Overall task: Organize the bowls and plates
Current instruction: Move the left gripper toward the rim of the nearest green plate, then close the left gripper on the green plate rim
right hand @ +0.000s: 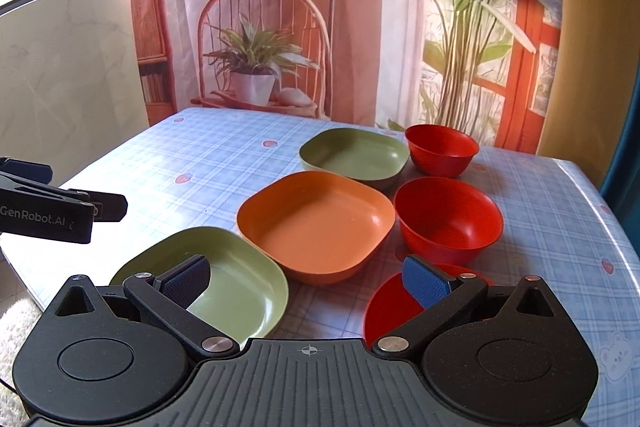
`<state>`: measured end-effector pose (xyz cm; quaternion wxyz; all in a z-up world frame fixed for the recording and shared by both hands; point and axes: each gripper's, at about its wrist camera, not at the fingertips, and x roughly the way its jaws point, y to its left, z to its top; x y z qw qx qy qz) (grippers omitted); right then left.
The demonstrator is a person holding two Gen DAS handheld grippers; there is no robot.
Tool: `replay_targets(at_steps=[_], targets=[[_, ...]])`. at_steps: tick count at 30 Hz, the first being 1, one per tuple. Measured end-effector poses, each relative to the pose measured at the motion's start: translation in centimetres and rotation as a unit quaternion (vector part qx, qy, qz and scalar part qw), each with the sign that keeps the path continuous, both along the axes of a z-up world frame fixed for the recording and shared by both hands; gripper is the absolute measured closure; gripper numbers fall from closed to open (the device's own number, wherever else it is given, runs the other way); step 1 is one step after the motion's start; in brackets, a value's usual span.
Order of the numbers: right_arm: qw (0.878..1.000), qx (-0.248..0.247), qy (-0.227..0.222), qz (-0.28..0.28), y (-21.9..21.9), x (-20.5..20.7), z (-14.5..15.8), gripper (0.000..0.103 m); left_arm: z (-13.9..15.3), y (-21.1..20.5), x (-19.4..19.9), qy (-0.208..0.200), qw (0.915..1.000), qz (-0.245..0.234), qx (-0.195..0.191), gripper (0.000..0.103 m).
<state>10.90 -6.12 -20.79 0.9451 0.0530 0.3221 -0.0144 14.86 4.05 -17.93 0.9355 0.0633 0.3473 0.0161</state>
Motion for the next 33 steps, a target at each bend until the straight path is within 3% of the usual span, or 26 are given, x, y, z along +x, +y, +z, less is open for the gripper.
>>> replay_targets(at_steps=[4,7,15,16,19,24,28,33], targets=[[1.0,0.014,0.021,0.007,-0.1,0.5,-0.6,0.017,-1.5,0.8,0.8,0.032,0.9988,-0.005,-0.036,0.015],[0.999,0.032,0.037,0.011,-0.2,0.9,-1.2,0.028,-2.5,1.1,1.0,0.046,0.9978,-0.007,-0.047,0.018],[0.995,0.056,0.071,0.031,0.4,1.6,-2.6,0.041,-4.7,1.9,1.8,0.078,0.993,-0.017,-0.088,0.029],[0.995,0.057,0.078,0.032,0.4,1.8,-2.8,0.046,-4.9,2.0,1.9,0.081,0.9926,-0.016,-0.09,0.033],[0.993,0.063,0.091,0.036,0.6,2.2,-3.4,0.05,-5.7,2.1,2.2,0.092,0.9914,-0.011,-0.092,0.048],[0.99,0.079,0.11,0.038,0.4,2.4,-4.3,0.056,-6.7,2.1,2.7,0.113,0.9875,-0.015,-0.108,0.06],[0.988,0.09,0.118,0.034,0.0,2.6,-4.7,0.068,-7.2,2.0,2.9,0.12,0.9861,-0.02,-0.114,0.063],[0.987,0.097,0.122,0.031,-0.4,2.9,-5.2,0.075,-7.7,1.7,2.8,0.128,0.9843,-0.03,-0.118,0.066]])
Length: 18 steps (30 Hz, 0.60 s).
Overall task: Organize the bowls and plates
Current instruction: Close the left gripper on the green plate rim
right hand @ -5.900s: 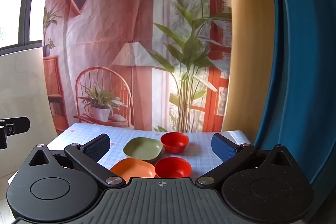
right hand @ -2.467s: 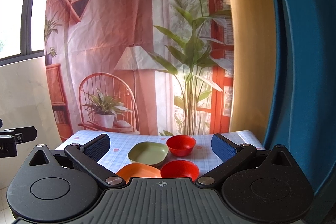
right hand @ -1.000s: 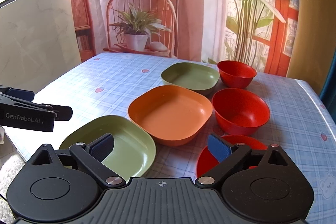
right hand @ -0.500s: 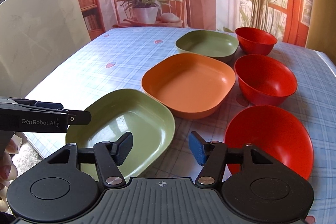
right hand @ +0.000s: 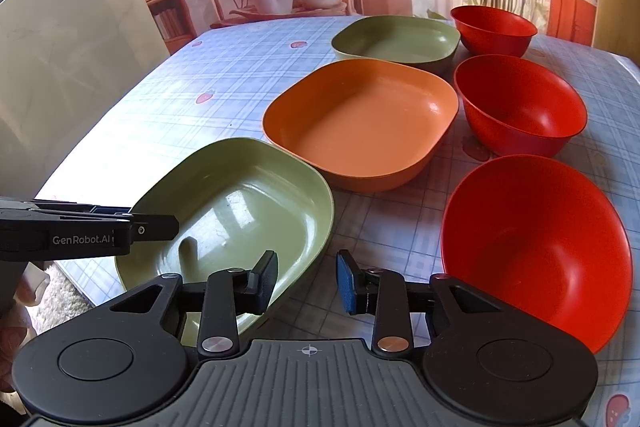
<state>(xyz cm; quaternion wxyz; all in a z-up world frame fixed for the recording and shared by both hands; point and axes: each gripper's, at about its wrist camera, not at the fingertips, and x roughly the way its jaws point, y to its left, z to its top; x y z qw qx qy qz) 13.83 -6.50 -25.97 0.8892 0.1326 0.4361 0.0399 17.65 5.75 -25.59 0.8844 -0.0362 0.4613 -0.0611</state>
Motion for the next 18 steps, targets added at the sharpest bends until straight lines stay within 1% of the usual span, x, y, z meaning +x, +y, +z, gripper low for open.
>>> replay_targets(at_steps=[1,7,11,18], targets=[[1.0,0.001,0.0,-0.002,-0.15,0.15,-0.12,0.077,-0.06,-0.09,0.06,0.002,1.0,-0.002,-0.001,0.067],[1.0,0.009,-0.005,-0.011,-0.52,0.22,-0.15,0.082,-0.1,-0.31,0.25,0.005,0.9999,-0.011,-0.004,0.067],[1.0,0.011,-0.009,-0.02,-0.8,0.02,0.0,0.082,-0.14,-0.05,0.18,0.005,0.9999,-0.011,-0.009,0.068],[0.999,0.015,-0.015,-0.031,-1.04,-0.6,0.41,0.081,-0.08,0.5,-0.36,0.004,0.9999,-0.003,-0.015,0.075]])
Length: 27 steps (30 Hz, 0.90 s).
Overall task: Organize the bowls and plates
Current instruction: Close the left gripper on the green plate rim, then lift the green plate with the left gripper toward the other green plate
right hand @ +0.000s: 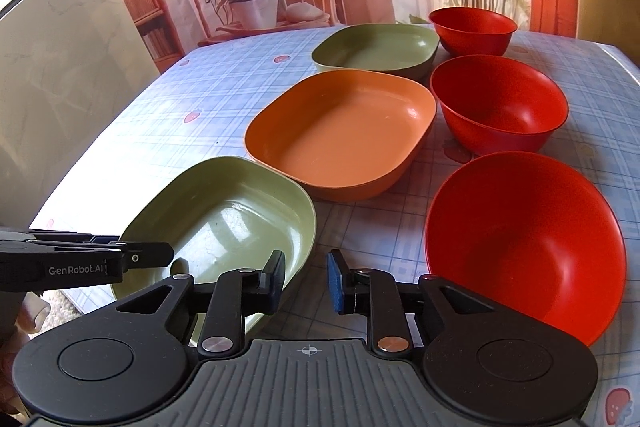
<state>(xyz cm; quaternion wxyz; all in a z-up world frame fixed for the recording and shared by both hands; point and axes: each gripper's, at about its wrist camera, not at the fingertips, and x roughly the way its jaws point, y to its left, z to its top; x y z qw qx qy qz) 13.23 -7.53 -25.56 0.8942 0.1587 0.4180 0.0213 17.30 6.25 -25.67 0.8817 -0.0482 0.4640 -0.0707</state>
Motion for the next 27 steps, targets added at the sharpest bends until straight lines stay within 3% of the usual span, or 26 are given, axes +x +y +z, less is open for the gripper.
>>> replay_targets(at_steps=[5,11,27], targets=[[1.0,0.005,0.006,0.004,0.1,-0.1,-0.1,0.08,0.1,0.0,-0.2,0.001,1.0,0.004,-0.002,0.079],[1.0,0.011,0.013,0.013,0.5,-0.2,-0.3,0.087,0.2,0.2,-0.6,0.001,0.9999,0.006,-0.013,0.083],[0.999,0.001,-0.043,0.003,-1.0,0.3,3.4,0.088,3.9,-0.8,0.1,-0.051,0.9985,-0.018,0.002,0.083]])
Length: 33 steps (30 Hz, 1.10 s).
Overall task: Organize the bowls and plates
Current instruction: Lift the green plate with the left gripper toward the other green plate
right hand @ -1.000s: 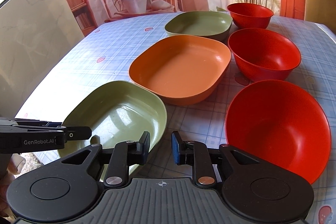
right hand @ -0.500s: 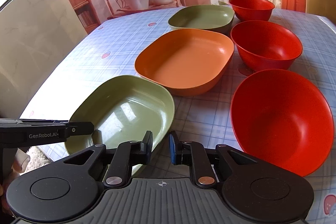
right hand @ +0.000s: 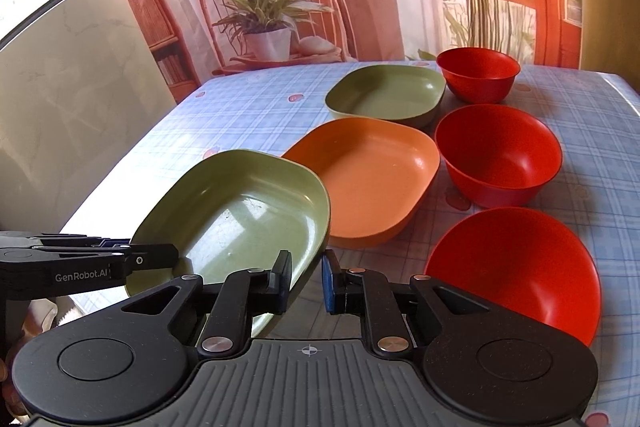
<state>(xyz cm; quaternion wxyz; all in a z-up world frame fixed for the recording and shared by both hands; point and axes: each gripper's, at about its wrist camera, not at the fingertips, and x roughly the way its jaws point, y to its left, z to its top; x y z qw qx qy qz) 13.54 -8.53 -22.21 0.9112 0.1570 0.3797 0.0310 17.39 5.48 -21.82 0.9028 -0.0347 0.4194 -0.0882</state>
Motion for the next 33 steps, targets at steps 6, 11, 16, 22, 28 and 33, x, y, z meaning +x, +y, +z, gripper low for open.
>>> replay_targets(at_steps=[6,11,16,22,28,33], targets=[[1.0,-0.009,-0.009,-0.016,-1.9,1.1,0.8,0.088,1.2,-1.6,2.3,-0.009,0.9997,-0.021,-0.006,0.083],[0.999,-0.017,-0.012,-0.028,-3.8,2.9,0.8,0.088,1.1,-3.0,4.7,-0.005,0.9994,-0.036,-0.002,0.083],[0.999,-0.021,-0.004,-0.034,-4.9,4.7,-0.1,0.088,0.2,-3.6,6.5,0.015,0.999,-0.041,0.005,0.083],[0.999,-0.019,0.013,-0.038,-6.1,6.6,-1.7,0.088,-0.2,-4.4,9.1,0.023,0.9982,-0.051,0.021,0.083],[0.999,-0.025,0.021,-0.035,-6.6,8.1,-2.5,0.088,-0.7,-4.7,10.5,0.033,0.9974,-0.056,0.03,0.082],[0.999,-0.028,0.02,-0.036,-7.0,8.4,-2.7,0.088,-1.0,-4.9,10.8,0.039,0.9966,-0.063,0.035,0.082]])
